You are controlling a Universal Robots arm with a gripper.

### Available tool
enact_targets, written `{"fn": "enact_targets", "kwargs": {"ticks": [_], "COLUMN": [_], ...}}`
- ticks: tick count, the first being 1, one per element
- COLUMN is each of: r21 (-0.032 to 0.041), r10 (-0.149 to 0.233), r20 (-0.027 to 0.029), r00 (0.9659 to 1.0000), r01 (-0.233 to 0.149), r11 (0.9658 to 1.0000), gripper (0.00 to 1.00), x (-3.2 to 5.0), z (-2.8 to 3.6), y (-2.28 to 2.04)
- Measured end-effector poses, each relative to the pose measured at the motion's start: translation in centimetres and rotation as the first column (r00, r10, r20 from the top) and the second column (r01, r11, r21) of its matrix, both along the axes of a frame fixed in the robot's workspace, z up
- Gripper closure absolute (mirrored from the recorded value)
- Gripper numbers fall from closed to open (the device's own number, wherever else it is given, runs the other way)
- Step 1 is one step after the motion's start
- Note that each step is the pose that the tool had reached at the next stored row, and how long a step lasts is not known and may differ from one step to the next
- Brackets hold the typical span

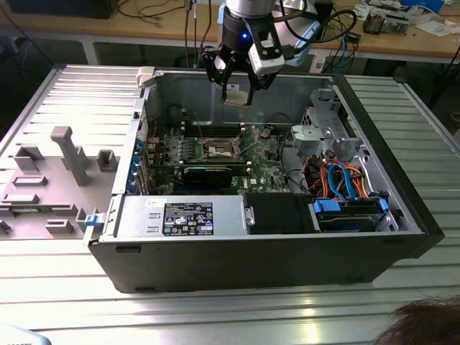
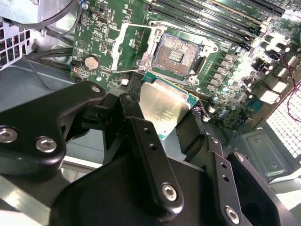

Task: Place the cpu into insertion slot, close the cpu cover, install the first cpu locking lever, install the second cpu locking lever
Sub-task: 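Place the cpu into insertion slot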

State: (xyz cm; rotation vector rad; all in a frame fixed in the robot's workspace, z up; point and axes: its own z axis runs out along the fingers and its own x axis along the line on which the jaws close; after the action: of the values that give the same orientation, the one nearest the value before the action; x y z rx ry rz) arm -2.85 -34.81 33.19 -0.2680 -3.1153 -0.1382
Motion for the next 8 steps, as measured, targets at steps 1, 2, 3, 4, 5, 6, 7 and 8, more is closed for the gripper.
{"fn": "enact_targets", "kwargs": {"ticks": [1, 2, 3, 4, 5, 6, 7, 8], "r21": [0.0, -0.0001, 0.0, -0.0001, 0.0, 0.0, 0.0, 0.0], "r10": [-0.001, -0.002, -0.004, -0.005, -0.006, -0.008, -0.009, -0.01], "r20": [0.0, 0.0, 0.0, 0.0, 0.0, 0.0, 0.0, 0.0], "r00": [1.0, 1.0, 1.0, 1.0, 1.0, 1.0, 1.0, 0.9999], "r01": [0.001, 0.002, 0.004, 0.005, 0.006, 0.008, 0.009, 0.01], "r11": [1.0, 1.0, 1.0, 1.0, 1.0, 1.0, 1.0, 0.9999], "gripper": [0.45, 0.45, 0.45, 0.45, 0.45, 0.45, 0.45, 0.45], "x": [0.0, 0.0, 0.0, 0.0, 0.0, 0.0, 0.0, 0.0], "z": [0.0, 0.0, 0.0, 0.0, 0.0, 0.0, 0.0, 0.0], "y": [0.0, 0.0, 0.0, 0.0, 0.0, 0.0, 0.0, 0.0]}}
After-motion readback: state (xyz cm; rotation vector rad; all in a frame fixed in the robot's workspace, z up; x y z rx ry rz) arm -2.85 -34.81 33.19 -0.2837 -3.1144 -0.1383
